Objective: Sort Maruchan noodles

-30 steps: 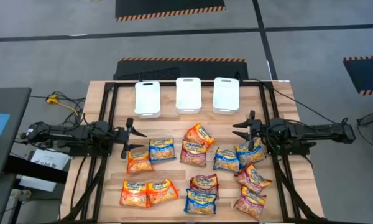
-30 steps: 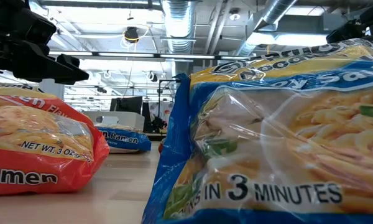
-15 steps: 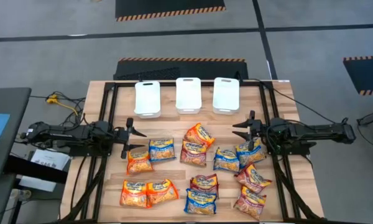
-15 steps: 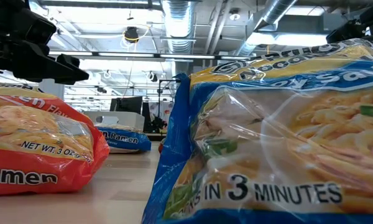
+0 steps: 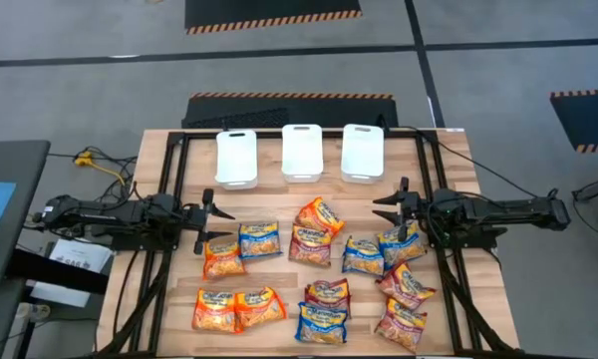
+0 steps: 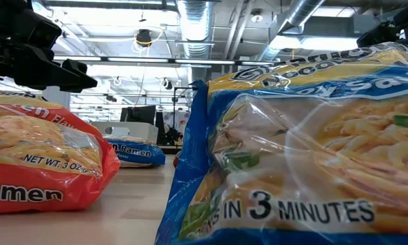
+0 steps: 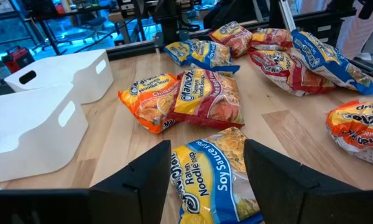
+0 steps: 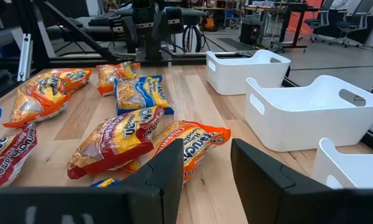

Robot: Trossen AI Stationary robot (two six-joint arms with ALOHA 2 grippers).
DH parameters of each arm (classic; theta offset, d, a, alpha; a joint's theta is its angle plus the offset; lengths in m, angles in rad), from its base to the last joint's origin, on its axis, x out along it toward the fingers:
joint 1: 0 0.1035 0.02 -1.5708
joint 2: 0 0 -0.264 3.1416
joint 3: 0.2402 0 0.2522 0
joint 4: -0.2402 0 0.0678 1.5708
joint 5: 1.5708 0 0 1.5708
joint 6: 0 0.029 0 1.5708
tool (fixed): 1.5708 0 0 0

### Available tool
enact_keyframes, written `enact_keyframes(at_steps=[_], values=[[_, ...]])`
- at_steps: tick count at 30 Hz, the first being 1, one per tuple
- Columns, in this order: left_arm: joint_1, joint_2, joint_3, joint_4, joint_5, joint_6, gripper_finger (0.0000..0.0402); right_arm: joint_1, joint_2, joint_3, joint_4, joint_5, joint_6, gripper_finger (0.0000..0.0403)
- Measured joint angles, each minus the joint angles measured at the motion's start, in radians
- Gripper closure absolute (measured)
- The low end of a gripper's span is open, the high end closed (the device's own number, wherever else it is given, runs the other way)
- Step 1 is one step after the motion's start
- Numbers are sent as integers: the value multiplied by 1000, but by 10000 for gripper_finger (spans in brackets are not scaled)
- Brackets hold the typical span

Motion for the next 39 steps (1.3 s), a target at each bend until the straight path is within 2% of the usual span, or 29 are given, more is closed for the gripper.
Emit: enact_keyframes(at_steps=[32,35,39], values=[[0,0,0,0,1,-15,209,0,0,0,0,0,0,243],[-1,0,0,1,-17,-161,209,0,0,0,0,0,0,243],[-1,0,0,4,-27,-612,209,0,0,0,0,0,0,243]])
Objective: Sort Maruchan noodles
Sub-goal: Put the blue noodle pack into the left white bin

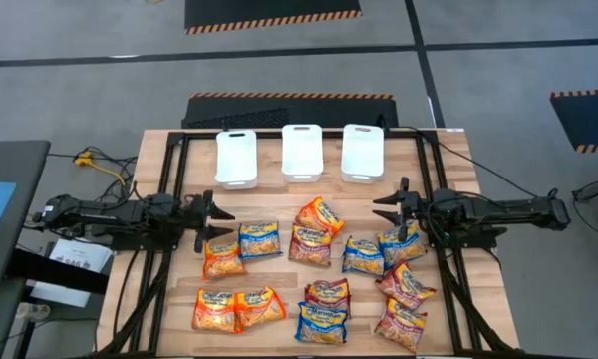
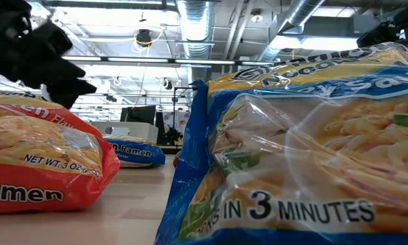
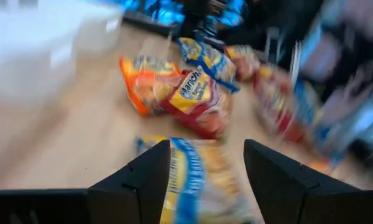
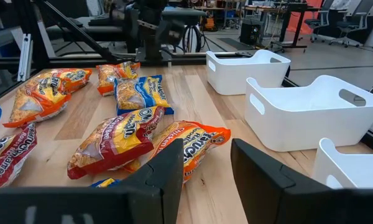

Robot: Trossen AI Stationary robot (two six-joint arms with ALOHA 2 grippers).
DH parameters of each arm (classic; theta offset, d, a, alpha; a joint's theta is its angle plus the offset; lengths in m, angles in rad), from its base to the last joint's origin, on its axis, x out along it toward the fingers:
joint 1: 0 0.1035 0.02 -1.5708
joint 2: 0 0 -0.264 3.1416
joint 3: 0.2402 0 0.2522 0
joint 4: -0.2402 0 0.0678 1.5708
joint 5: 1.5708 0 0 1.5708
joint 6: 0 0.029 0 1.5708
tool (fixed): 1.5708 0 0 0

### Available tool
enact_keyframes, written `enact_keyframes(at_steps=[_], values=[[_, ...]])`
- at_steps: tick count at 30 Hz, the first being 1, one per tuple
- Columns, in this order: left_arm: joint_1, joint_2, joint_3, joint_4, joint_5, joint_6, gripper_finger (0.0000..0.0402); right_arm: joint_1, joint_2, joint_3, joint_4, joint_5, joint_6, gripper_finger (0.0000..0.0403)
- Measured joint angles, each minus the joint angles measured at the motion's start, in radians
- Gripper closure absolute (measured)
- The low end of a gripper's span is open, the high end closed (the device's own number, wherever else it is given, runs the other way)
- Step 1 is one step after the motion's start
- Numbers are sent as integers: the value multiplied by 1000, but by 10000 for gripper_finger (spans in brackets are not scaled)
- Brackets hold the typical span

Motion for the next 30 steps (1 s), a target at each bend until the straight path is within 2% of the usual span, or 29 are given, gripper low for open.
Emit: enact_keyframes(at_steps=[3,6,23,30], values=[[0,0,0,0,1,-315,209,0,0,0,0,0,0,243],[3,0,0,3,-23,-444,209,-1,0,0,0,0,-32,243],[4,0,0,14,-76,-443,209,1,0,0,0,0,-68,243],[4,0,0,14,-82,-419,209,1,0,0,2,0,93,243]])
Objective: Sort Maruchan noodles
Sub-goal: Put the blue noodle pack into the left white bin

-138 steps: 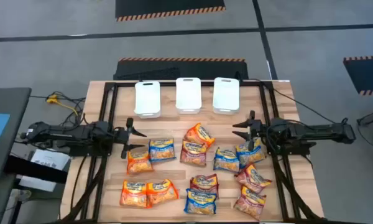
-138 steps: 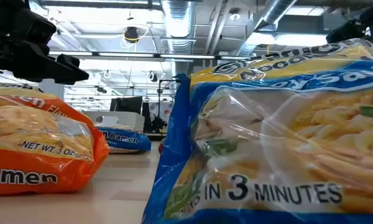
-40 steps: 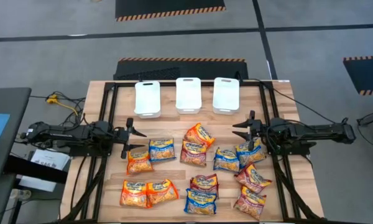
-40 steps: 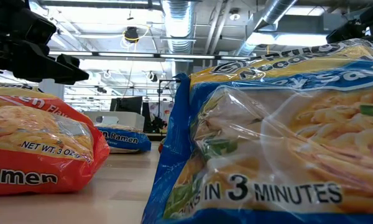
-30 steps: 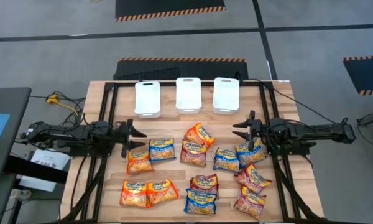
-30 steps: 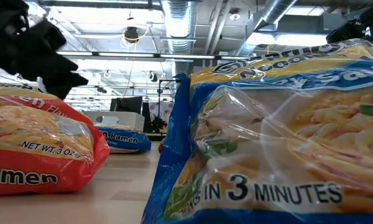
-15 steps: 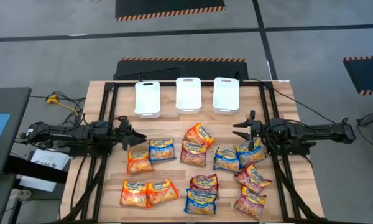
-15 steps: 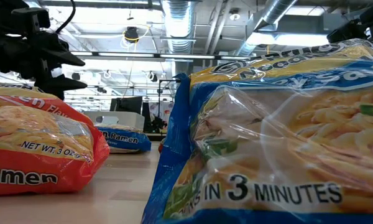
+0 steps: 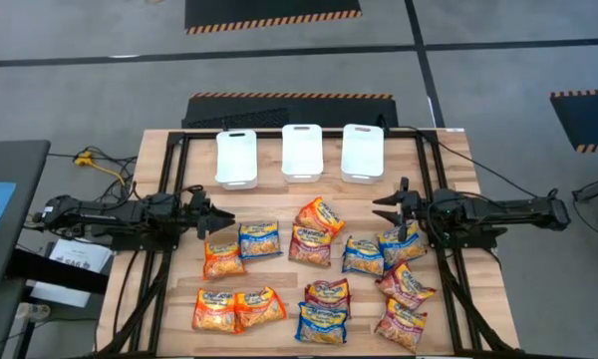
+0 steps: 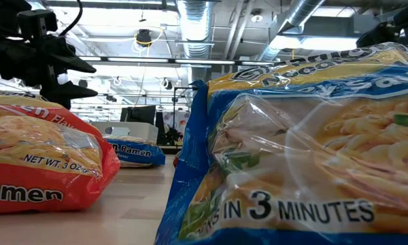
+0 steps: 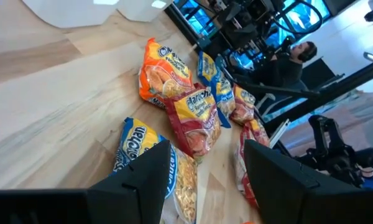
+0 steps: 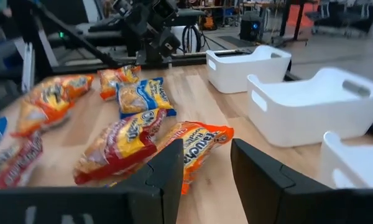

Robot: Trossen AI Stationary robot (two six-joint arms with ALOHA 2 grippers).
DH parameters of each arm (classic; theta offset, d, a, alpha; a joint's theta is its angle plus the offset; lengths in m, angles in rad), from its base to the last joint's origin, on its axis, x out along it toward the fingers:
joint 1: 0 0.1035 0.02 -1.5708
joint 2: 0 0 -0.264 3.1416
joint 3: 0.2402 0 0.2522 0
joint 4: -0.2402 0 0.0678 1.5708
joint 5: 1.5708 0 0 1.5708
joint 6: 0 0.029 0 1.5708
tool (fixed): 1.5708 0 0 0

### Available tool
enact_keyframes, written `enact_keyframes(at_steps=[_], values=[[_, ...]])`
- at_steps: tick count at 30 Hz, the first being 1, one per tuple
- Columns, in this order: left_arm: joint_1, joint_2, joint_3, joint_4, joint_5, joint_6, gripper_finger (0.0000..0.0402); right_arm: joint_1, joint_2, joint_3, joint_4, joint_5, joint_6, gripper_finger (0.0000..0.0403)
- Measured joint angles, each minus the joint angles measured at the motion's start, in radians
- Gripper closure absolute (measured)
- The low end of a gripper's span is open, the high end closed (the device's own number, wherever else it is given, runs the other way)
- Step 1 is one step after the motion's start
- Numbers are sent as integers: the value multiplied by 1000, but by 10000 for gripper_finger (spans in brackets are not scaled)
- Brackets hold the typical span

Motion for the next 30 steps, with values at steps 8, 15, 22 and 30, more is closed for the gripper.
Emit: enact_keyframes(at_steps=[8,15,22,30], values=[[0,0,0,7,-22,-153,209,0,-1,0,76,1,468,243],[0,0,13,45,-46,-284,209,-2,-1,0,100,1,794,243],[1,0,72,46,-112,-300,209,-4,-1,0,106,11,839,243],[1,0,189,49,-211,-136,209,-44,-1,3,300,54,911,243]])
